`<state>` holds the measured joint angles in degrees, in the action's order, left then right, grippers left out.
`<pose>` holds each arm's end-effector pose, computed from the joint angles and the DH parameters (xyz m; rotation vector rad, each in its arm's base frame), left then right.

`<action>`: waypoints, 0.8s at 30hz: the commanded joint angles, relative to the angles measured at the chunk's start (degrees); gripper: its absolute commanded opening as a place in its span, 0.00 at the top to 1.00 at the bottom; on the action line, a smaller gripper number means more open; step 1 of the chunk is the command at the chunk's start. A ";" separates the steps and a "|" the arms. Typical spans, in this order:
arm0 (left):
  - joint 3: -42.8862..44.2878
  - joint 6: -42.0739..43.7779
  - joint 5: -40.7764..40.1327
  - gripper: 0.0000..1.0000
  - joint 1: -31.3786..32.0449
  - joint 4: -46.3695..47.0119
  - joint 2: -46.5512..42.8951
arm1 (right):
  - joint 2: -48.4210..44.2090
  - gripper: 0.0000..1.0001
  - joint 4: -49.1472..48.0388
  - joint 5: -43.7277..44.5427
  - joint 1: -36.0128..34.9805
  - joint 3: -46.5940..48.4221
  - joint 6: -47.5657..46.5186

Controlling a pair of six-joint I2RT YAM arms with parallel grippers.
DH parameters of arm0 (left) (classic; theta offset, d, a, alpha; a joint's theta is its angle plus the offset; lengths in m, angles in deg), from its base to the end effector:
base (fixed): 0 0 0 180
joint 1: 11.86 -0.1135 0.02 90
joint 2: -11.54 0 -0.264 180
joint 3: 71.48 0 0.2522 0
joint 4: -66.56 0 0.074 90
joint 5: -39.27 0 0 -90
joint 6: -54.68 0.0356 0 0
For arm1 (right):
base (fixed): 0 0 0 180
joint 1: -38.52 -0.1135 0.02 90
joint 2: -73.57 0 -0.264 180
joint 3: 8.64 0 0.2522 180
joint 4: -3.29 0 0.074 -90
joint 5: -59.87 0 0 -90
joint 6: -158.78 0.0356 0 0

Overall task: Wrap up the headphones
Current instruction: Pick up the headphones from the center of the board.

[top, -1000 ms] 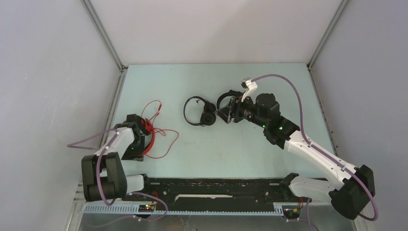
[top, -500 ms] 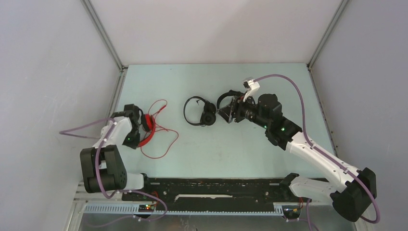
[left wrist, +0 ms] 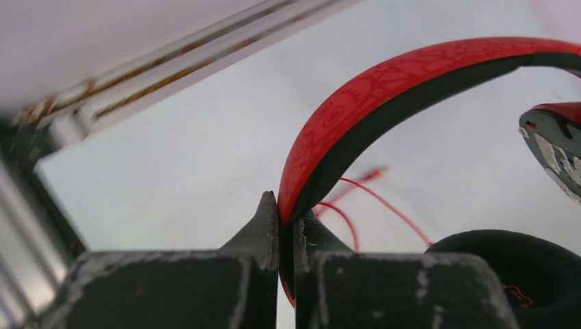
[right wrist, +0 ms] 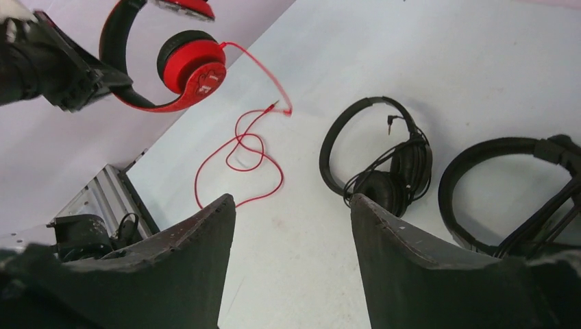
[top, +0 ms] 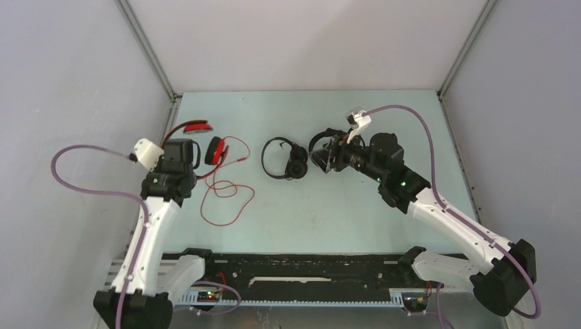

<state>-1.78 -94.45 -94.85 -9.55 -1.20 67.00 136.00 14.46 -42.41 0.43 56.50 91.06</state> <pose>0.1748 0.0178 0.3130 -1.3019 1.7909 0.3951 0.1979 0.1647 0.3434 -0.4141 1.7647 0.9503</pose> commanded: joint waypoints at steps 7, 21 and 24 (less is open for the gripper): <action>-0.29 45.51 37.86 1.00 5.45 30.34 -13.57 | -3.72 0.24 -12.66 -6.83 -0.78 0.86 -8.66; 8.83 51.23 42.38 1.00 18.02 21.76 -7.76 | 3.94 0.17 -7.68 7.35 -18.56 9.58 -21.62; 10.99 51.13 43.60 1.00 18.71 19.71 -6.07 | 6.77 0.16 -5.86 15.48 -21.84 11.55 -26.52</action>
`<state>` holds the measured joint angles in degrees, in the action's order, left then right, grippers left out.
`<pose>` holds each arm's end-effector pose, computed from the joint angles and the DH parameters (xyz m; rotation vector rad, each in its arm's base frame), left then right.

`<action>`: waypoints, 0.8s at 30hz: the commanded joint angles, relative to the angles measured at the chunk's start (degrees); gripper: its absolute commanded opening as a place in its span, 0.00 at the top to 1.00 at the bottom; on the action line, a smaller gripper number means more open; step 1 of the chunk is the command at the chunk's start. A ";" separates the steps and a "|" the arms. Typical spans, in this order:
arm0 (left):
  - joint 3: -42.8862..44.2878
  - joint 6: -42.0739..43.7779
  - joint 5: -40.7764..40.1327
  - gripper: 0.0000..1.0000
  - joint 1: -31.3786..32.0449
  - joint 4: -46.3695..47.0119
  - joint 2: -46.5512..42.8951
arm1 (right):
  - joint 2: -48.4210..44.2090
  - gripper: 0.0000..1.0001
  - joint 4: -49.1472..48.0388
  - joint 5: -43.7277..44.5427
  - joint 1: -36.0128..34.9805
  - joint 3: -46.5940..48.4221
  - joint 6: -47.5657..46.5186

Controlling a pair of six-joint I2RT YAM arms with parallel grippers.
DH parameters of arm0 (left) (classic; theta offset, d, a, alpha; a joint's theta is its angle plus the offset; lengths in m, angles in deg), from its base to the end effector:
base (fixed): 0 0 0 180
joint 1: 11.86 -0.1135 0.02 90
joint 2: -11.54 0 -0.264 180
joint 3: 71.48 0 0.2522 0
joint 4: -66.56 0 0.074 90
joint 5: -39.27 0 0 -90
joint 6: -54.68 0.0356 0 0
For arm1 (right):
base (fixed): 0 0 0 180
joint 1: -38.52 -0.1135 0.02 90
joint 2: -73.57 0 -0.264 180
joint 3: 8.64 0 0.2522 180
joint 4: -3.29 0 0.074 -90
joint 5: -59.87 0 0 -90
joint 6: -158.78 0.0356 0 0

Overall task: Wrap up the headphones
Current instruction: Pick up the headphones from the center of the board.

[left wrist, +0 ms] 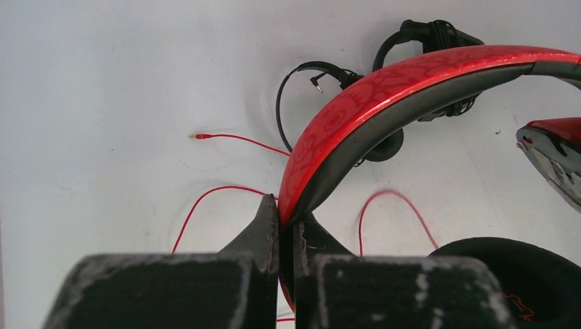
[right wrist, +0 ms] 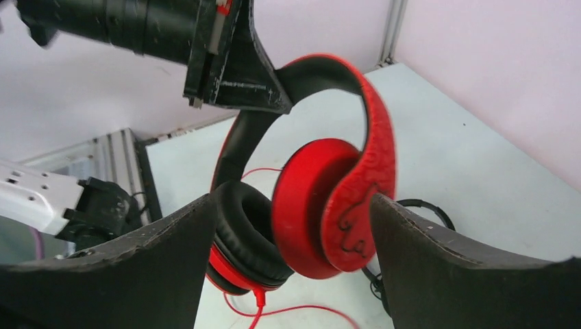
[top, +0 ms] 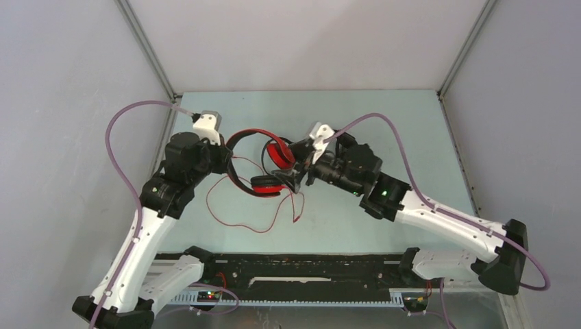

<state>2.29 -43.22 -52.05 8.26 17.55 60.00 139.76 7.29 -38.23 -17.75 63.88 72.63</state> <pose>0.1630 -0.0588 0.3749 0.1975 1.9864 -0.2933 0.1476 0.2300 0.3873 -0.8139 1.3857 0.9344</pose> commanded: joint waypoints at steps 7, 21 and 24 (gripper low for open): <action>9.13 0.43 5.17 1.00 2.75 -1.66 3.11 | 8.50 0.25 4.18 26.38 -7.04 7.67 -15.63; 13.08 1.86 9.62 0.45 3.01 -2.77 4.47 | 7.75 1.00 7.00 27.67 -5.75 8.31 -7.16; 15.88 4.60 13.81 0.01 3.00 -1.50 3.72 | 5.54 1.00 11.89 19.64 -1.41 8.47 2.26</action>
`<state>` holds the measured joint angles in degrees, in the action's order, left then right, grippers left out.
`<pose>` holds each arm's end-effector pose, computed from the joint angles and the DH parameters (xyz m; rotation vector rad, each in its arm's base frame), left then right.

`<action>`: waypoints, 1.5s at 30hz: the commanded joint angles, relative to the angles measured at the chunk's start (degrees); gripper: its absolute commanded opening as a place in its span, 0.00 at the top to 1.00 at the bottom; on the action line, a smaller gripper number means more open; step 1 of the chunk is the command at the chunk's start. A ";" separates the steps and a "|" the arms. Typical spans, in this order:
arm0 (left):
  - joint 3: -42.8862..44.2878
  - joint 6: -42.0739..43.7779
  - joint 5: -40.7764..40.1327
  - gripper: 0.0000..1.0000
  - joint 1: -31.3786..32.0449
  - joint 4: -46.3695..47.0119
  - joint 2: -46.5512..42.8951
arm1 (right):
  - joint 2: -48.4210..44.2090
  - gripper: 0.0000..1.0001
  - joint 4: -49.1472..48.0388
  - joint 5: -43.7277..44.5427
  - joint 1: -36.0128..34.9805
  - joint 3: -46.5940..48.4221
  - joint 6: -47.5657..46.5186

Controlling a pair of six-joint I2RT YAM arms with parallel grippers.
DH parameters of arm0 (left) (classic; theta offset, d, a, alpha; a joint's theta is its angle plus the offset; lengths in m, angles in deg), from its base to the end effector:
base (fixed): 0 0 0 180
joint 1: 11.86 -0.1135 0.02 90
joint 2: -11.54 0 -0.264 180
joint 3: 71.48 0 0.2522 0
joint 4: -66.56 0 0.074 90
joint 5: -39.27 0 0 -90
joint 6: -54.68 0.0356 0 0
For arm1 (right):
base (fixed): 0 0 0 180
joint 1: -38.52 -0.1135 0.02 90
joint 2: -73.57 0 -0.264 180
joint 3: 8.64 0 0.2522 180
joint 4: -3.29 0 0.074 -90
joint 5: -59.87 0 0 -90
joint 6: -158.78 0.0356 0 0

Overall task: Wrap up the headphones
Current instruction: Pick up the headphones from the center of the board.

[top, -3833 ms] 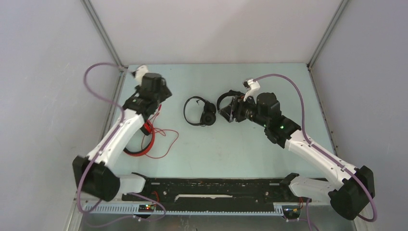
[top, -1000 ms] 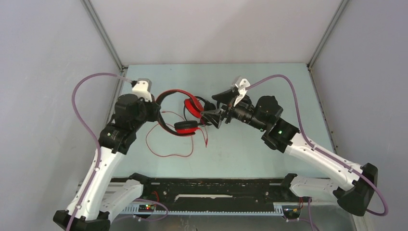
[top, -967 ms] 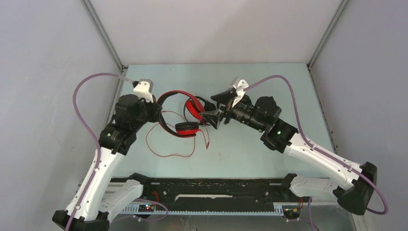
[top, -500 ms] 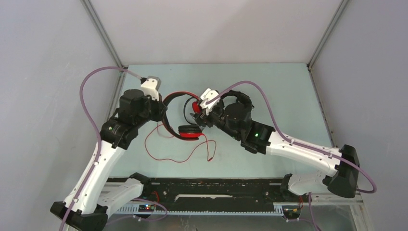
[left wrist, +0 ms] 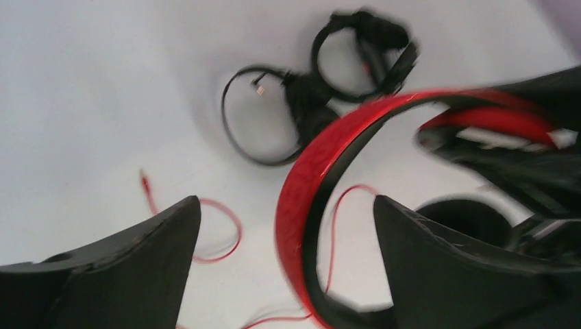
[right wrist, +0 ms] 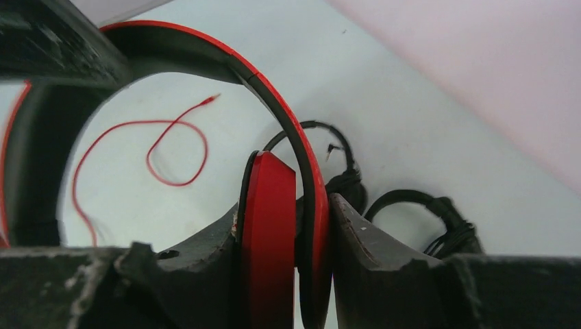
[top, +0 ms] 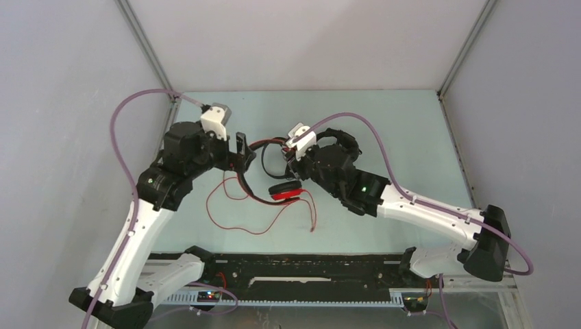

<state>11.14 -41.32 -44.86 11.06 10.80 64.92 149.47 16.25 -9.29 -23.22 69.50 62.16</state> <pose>0.1648 -0.0736 0.3997 0.3670 2.0240 -0.4196 0.1594 0.2698 0.3595 -0.7587 1.5893 0.3835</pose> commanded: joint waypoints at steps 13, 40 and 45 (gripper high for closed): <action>-10.71 26.67 19.55 0.00 0.20 35.36 -20.40 | -5.98 1.00 4.40 -69.53 31.68 1.19 53.71; -12.74 30.08 19.53 0.26 12.47 53.72 -10.07 | -0.27 1.00 -30.28 -81.51 30.40 -11.02 88.11; -11.96 31.04 15.55 0.31 15.44 52.83 -9.35 | -0.28 1.00 -28.14 -80.70 30.35 -10.95 86.41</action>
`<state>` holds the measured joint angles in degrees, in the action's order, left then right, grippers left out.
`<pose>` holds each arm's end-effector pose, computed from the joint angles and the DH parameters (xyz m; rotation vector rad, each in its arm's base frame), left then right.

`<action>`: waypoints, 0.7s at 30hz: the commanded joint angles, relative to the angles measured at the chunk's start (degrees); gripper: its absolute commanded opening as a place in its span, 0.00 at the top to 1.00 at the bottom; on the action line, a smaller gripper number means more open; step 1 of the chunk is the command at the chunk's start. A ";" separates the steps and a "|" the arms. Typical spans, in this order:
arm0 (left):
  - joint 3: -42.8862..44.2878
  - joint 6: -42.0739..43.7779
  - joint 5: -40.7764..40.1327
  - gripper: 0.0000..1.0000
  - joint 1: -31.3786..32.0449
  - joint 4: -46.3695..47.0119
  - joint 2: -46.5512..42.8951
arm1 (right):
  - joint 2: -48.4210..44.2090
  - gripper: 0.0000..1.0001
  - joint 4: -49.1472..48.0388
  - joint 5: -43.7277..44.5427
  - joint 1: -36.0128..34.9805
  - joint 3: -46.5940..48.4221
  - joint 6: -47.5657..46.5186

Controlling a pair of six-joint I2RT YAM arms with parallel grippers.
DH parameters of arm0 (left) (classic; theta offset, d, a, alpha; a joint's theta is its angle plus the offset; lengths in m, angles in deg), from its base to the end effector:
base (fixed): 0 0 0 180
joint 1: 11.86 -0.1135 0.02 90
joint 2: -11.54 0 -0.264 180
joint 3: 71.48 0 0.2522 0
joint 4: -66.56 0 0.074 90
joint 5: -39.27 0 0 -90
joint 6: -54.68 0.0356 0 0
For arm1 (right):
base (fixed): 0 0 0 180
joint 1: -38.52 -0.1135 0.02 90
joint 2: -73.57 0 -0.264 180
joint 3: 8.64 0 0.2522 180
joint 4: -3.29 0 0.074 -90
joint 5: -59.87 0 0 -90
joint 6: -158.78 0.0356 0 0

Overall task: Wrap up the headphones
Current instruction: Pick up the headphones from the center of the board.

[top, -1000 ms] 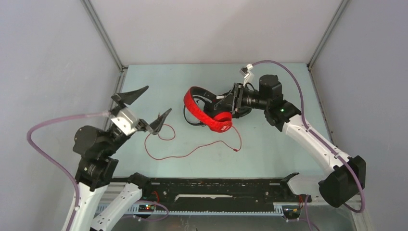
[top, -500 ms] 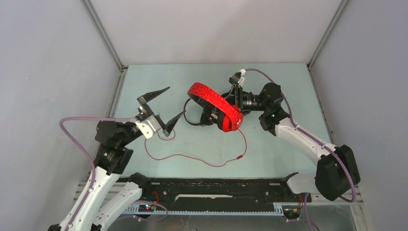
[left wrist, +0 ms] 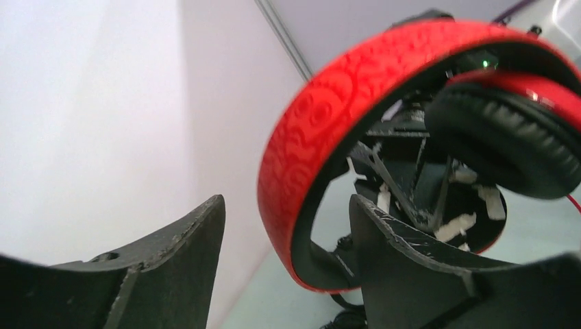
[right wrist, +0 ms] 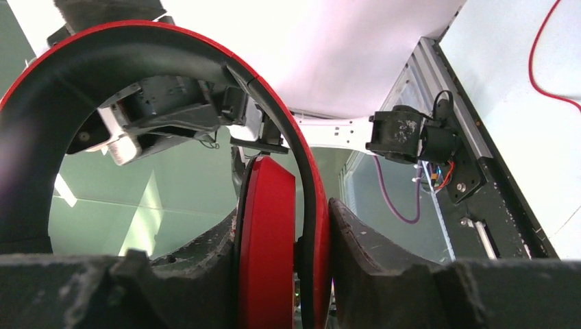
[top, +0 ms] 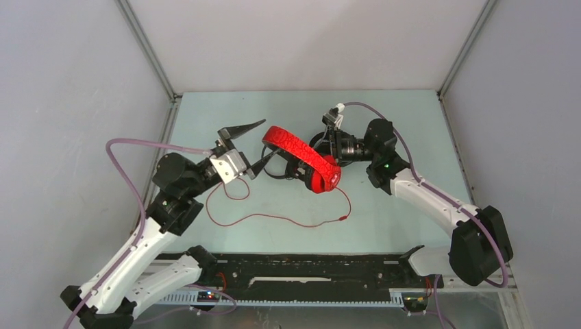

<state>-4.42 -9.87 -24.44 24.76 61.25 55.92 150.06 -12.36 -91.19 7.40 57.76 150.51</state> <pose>0.1231 -0.1111 0.4270 0.9863 0.8676 -0.4567 0.2385 0.1804 0.3348 -0.2792 2.0603 2.1693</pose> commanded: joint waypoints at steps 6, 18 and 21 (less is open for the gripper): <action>4.64 1.34 -7.73 0.36 3.95 0.63 0.26 | 0.43 1.00 -0.43 0.93 -0.57 0.78 -1.04; 4.49 2.63 -8.12 0.63 4.32 0.39 2.60 | 1.74 1.00 -3.34 0.74 -1.87 0.78 0.96; 4.04 2.48 -8.56 0.86 4.33 0.57 2.59 | 1.63 0.92 -3.79 0.79 -1.81 0.75 0.72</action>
<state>-2.96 -7.29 -32.60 28.61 61.46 58.63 152.37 -11.35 -90.45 5.96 57.70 149.77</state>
